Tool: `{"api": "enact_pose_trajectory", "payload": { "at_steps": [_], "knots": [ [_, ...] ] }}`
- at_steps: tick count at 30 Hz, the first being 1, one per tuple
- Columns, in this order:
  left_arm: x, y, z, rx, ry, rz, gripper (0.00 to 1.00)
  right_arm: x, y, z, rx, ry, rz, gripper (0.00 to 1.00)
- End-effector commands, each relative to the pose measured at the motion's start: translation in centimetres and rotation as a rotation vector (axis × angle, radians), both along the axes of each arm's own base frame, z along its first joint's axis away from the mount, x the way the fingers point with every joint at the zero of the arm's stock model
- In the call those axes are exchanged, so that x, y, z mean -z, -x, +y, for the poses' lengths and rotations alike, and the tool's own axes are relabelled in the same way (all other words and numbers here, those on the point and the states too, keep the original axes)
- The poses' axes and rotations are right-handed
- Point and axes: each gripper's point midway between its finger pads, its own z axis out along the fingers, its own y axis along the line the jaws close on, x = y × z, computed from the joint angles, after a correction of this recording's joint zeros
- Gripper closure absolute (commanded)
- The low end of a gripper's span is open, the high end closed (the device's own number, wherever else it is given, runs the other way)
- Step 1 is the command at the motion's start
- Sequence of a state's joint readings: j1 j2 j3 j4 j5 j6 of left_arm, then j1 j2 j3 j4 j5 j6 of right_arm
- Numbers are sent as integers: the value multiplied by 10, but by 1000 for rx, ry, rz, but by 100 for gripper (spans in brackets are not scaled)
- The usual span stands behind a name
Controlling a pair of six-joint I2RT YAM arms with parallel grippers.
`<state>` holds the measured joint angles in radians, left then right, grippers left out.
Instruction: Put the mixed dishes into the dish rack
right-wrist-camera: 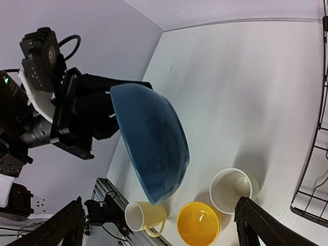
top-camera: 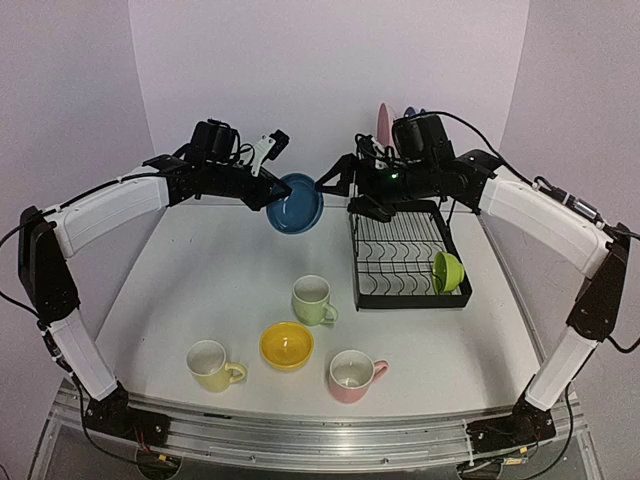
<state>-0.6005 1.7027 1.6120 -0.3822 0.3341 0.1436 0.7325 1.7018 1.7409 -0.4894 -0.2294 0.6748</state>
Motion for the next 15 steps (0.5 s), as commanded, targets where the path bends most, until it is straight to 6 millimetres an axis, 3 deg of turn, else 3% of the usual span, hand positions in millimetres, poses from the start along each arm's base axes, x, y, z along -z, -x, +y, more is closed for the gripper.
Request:
{"api": "enact_pose_trajectory", "payload": {
  "at_steps": [1, 6, 15],
  "knots": [
    [-58, 29, -4, 97, 132, -119, 100, -10, -15, 20, -5, -94, -21, 5],
    [-64, 41, -8, 141, 186, -68, 100, -3, -14, 36, -58, -138, 15, 15],
    [-63, 48, -15, 175, 232, 11, 100, -22, -2, 54, -174, -269, 37, 34]
  ]
}}
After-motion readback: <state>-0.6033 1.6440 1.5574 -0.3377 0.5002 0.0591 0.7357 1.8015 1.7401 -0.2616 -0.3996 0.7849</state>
